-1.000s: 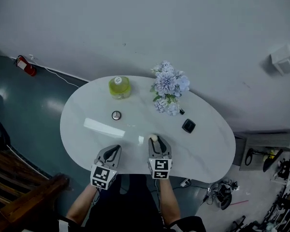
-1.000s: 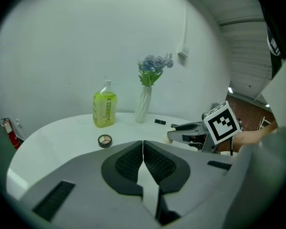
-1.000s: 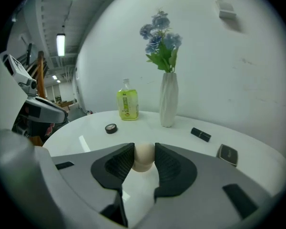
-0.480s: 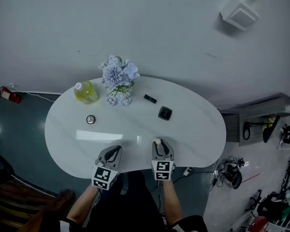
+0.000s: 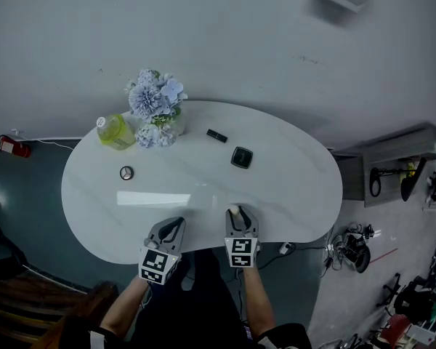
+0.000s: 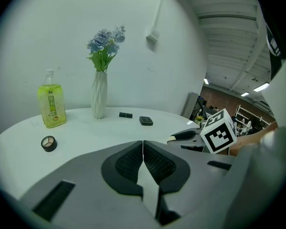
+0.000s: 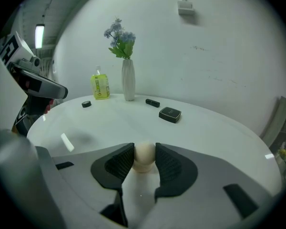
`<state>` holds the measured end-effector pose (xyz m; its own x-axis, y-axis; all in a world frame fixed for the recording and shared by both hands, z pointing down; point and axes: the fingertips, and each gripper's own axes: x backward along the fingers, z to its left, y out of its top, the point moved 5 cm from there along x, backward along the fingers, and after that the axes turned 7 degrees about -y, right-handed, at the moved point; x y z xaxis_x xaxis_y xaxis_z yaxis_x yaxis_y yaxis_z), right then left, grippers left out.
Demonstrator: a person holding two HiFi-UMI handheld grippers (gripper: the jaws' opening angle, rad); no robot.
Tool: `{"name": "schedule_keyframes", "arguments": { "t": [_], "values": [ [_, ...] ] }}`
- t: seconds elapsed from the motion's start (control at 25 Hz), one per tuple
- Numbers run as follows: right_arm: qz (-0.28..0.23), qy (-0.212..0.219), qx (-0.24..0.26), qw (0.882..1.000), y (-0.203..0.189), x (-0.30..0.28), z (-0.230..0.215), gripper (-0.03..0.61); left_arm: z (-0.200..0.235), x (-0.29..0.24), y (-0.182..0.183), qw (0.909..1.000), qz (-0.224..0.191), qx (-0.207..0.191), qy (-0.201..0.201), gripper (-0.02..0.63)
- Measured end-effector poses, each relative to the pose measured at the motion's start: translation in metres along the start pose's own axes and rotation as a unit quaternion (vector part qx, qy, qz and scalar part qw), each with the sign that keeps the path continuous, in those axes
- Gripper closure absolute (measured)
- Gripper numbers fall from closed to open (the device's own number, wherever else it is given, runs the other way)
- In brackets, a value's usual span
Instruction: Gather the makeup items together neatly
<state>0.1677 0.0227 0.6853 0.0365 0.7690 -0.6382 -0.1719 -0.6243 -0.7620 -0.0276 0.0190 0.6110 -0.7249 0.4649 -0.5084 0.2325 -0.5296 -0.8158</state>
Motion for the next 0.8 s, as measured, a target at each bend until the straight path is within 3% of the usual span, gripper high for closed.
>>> {"name": "schedule_keyframes", "arguments": {
  "t": [0.32, 0.44, 0.8],
  "values": [
    [-0.004, 0.008, -0.001, 1.0, -0.001, 0.002, 0.002, 0.422, -0.005, 0.006, -0.003, 1.0, 0.002, -0.006, 0.001, 0.594],
    [-0.016, 0.007, -0.007, 1.0, 0.005, 0.007, 0.002, 0.384, -0.004, 0.011, -0.002, 1.0, -0.001, -0.009, 0.003, 0.594],
    [-0.06, 0.002, -0.004, 0.998, 0.045, 0.043, 0.015, 0.376, -0.008, 0.04, 0.02, 0.999, -0.03, -0.032, 0.01, 0.594]
  ]
}}
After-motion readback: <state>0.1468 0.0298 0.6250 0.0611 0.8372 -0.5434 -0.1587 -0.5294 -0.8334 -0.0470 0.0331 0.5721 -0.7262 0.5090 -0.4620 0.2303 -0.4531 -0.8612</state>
